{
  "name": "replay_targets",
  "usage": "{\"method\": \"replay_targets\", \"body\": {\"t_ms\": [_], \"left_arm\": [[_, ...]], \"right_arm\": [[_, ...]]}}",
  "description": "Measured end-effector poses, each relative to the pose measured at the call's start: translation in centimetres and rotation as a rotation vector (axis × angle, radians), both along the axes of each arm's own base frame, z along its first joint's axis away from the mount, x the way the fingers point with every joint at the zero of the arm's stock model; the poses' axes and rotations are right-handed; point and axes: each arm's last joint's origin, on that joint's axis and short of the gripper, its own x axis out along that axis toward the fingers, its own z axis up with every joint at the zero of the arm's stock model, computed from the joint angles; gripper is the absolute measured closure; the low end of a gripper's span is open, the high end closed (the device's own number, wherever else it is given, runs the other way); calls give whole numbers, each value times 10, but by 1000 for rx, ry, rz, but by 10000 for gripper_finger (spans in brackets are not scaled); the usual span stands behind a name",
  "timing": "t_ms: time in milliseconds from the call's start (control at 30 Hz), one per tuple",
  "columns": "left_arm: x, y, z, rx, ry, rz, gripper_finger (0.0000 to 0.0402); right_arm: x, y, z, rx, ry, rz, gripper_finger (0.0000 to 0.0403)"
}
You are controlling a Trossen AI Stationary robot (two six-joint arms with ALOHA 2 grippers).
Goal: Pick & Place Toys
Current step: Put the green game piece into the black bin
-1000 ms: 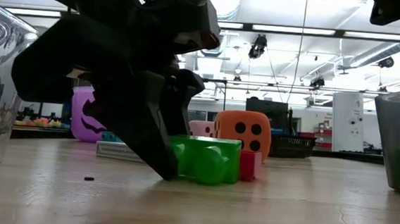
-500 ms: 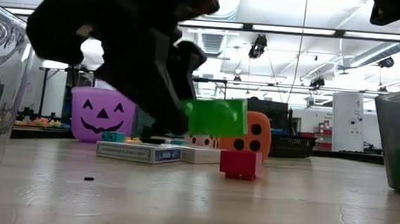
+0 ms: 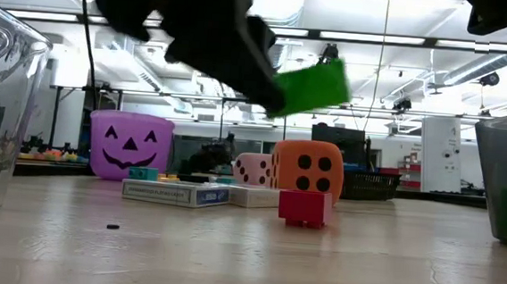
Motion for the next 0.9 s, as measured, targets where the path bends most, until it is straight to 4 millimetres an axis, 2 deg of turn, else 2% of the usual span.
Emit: {"method": "replay_targets", "body": {"t_ms": [267,467,633,900], "left_arm": [[17,16,12,-39,-163,33,231],[26,42,14,-33,-194,143,231],[28,52,14,-19,-198,166,232],[24,58,6,22,-188,186,232]], "right_arm": [[7,0,-11,-3,41,-12,126],[11,1,-13,29,55,-76,126],[15,2,-11,41,77,-124,126],[45,5,-3,-7,301,-210,126]]}}
